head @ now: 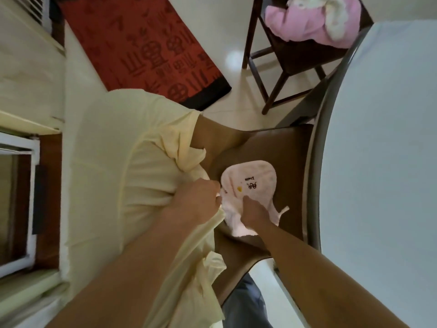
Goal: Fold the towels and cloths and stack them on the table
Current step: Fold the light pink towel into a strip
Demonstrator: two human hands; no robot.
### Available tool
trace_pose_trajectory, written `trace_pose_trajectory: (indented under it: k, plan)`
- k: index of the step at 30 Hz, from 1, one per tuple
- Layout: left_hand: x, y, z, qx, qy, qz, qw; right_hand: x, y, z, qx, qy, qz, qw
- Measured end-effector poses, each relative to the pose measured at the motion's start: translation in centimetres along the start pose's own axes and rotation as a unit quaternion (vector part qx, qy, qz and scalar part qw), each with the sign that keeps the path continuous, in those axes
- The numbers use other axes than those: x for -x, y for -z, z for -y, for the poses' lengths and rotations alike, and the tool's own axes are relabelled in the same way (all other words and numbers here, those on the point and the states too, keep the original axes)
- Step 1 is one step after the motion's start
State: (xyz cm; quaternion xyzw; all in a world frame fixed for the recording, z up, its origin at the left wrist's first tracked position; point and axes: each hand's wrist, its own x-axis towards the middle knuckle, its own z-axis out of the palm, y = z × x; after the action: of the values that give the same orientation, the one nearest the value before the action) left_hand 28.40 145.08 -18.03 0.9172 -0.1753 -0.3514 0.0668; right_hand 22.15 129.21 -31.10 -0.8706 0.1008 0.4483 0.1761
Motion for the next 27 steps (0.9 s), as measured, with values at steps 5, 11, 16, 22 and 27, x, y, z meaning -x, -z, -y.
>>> trace_pose_trajectory:
  k: [5, 11, 16, 22, 27]
  plan:
    - [-0.5, -2.3, -1.1, 0.034, 0.015, 0.018, 0.999, 0.9, 2.6, 4.1, -0.146, -0.017, -0.076, 0.986]
    - [-1.3, -1.9, -1.2, 0.196, 0.045, 0.052, 0.978, 5.1, 7.8, 3.8, -0.414, -0.004, -0.102, 0.905]
    - [-1.1, 2.0, -0.7, 0.221, -0.061, 0.012, 0.973, 10.0, 12.7, 3.2, -0.546, 0.078, -0.037, 0.833]
    - [3.2, 7.8, -3.8, 0.301, -0.153, -0.009, 0.941, 16.7, 16.7, 1.5, -0.569, 0.094, -0.104, 0.81]
    - [10.1, 9.9, -7.1, 0.322, -0.201, -0.027, 0.925, 26.2, 15.0, -0.3, -0.523, 0.076, -0.22, 0.82]
